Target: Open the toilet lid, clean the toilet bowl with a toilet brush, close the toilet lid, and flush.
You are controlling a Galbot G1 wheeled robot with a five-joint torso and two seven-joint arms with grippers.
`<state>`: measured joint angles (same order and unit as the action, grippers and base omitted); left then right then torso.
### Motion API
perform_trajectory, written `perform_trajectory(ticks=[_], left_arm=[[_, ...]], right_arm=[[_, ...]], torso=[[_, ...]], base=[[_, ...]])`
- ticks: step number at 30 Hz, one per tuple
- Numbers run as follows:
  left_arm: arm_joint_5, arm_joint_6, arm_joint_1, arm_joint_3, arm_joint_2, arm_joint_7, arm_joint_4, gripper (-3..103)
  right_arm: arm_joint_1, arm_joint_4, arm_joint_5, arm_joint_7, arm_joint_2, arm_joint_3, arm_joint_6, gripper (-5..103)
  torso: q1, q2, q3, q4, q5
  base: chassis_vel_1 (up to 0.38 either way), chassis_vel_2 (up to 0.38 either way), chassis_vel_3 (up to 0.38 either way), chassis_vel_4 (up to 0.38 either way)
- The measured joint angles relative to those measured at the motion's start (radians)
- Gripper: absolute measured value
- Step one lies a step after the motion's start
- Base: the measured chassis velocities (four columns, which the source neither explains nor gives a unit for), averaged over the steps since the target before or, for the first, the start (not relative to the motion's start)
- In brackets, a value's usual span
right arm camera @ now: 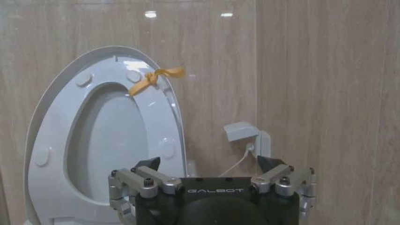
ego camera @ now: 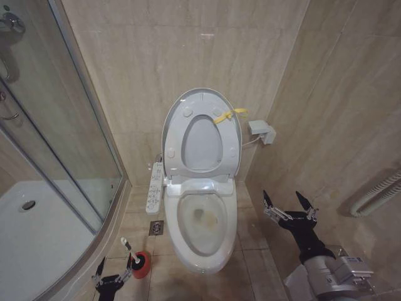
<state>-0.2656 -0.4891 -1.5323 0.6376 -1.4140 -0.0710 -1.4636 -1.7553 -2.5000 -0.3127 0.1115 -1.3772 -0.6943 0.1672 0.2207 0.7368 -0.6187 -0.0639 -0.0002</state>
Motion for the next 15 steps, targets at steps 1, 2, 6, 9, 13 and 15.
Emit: perform_trajectory(ticks=[1, 2, 6, 9, 13, 15], left_arm=[[-0.014, 0.0, 0.02, -0.001, 0.008, -0.007, 0.021, 100], [-0.025, 0.001, 0.041, -0.003, 0.017, -0.016, 0.047, 100], [-0.053, -0.002, 0.092, -0.008, 0.043, -0.043, 0.116, 100], [-0.069, -0.009, 0.115, -0.017, 0.062, -0.063, 0.155, 99], [-0.086, -0.026, 0.142, -0.03, 0.08, -0.094, 0.203, 99], [-0.097, -0.032, 0.168, -0.041, 0.094, -0.115, 0.244, 98]], right_arm=[[0.0, 0.0, 0.0, 0.0, 0.0, 0.0, 0.0, 100], [0.0, 0.0, 0.0, 0.0, 0.0, 0.0, 0.0, 100], [0.0, 0.0, 0.0, 0.0, 0.0, 0.0, 0.0, 100], [0.0, 0.0, 0.0, 0.0, 0.0, 0.0, 0.0, 100], [0.0, 0.0, 0.0, 0.0, 0.0, 0.0, 0.0, 100], [0.0, 0.0, 0.0, 0.0, 0.0, 0.0, 0.0, 100]], torso=[[0.0, 0.0, 0.0, -0.0003, 0.0001], [0.0, 0.0, 0.0, -0.0003, 0.0], [0.0, 0.0, 0.0, 0.0, 0.0], [0.0, 0.0, 0.0, 0.0001, -0.0001], [0.0, 0.0, 0.0, 0.0, 0.0], [0.0, 0.0, 0.0, 0.0, 0.0]], base=[[0.0, 0.0, 0.0, 0.0], [0.0, 0.0, 0.0, 0.0], [0.0, 0.0, 0.0, 0.0], [0.0, 0.0, 0.0, 0.0], [0.0, 0.0, 0.0, 0.0], [0.0, 0.0, 0.0, 0.0]])
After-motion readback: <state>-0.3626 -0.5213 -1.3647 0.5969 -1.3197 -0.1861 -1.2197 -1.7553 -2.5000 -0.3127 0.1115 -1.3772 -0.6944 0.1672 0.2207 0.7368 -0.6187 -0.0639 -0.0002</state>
